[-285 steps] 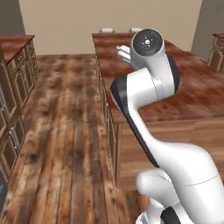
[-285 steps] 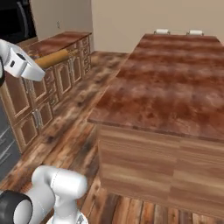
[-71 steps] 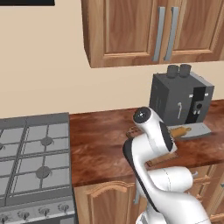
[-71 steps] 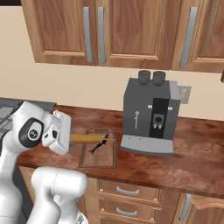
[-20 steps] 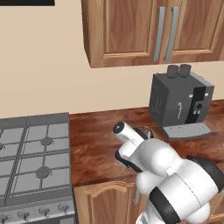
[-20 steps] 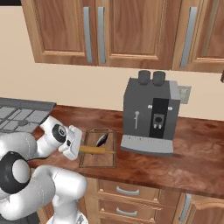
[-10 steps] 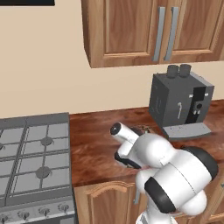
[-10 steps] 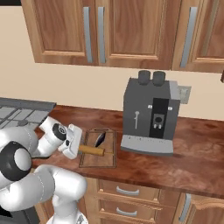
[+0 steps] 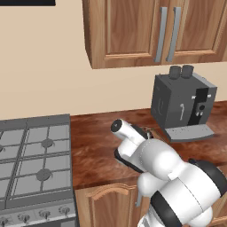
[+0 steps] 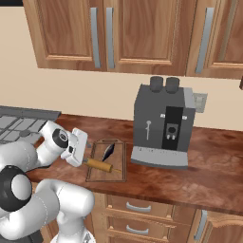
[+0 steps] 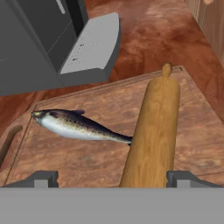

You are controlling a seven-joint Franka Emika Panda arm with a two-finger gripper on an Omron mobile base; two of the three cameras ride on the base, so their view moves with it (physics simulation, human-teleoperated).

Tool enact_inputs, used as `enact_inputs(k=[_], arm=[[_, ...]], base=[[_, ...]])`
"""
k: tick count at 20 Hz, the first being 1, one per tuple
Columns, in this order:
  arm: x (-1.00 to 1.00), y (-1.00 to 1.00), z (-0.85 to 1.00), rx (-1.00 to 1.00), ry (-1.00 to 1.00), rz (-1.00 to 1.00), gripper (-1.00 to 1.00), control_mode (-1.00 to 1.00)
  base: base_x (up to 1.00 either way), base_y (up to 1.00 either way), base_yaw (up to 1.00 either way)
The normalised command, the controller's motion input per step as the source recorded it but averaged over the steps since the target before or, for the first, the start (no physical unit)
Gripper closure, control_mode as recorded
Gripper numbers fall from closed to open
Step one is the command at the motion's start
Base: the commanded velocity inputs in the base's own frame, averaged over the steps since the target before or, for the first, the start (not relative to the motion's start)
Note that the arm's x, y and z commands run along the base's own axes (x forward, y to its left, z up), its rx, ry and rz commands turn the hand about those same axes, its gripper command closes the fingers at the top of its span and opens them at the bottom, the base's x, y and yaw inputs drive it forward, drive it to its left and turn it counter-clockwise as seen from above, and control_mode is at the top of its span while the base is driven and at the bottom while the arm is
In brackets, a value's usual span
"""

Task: Open the cabinet, retrieve the rolling pin, and place it next to the meat on the cutting board to prepare for tenderizing.

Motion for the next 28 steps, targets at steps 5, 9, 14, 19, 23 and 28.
enact_inputs(k=[5, 9, 14, 19, 23, 28], arm=[[0.00, 0.00, 0.46, 0.00, -0.03, 0.00, -1.00, -1.00], [-0.05, 0.02, 0.56, 0.00, -0.05, 0.00, -1.00, -1.00], [-0.12, 0.09, 0.60, -0.01, -0.05, -0.01, -1.00, -1.00], [-0.25, 0.21, 0.63, -0.03, -0.08, 0.00, -1.00, -1.00], [-0.45, 0.28, 0.64, -0.06, -0.11, 0.00, -1.00, -1.00], [-0.58, 0.33, 0.52, -0.07, -0.12, 0.00, -1.00, -1.00]], base=[[0.00, 0.00, 0.00], [0.00, 0.00, 0.00], [0.00, 0.00, 0.00], [0.00, 0.00, 0.00], [0.00, 0.00, 0.00], [0.00, 0.00, 0.00]])
